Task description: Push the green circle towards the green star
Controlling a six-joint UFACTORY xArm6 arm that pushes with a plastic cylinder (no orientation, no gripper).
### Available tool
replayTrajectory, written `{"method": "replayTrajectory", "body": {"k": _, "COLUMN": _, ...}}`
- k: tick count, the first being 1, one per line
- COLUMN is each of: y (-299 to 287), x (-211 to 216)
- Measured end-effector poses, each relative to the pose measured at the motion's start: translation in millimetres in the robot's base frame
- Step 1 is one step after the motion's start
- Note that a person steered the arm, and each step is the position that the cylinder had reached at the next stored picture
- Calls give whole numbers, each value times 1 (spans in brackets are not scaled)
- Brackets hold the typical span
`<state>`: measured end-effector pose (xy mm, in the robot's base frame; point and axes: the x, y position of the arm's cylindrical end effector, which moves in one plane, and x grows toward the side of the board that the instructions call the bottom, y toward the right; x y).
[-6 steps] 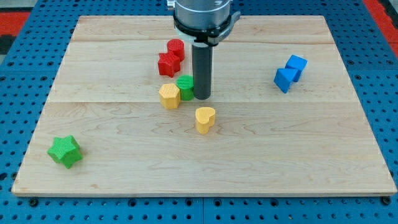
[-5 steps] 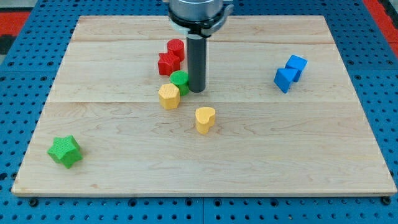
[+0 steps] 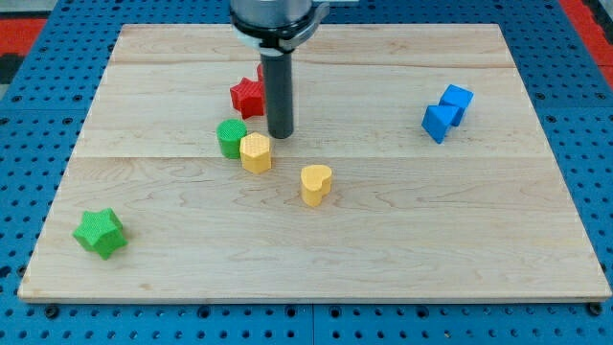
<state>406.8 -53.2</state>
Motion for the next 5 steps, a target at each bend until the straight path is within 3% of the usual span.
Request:
{"method": "replayTrajectory", "body": {"k": 2, "y": -123, "x": 13}}
{"method": "replayTrajectory", "body": {"k": 3, "y": -131, "x": 4}}
{"method": "replayTrajectory", "body": {"k": 5, "y": -153, "x": 73}}
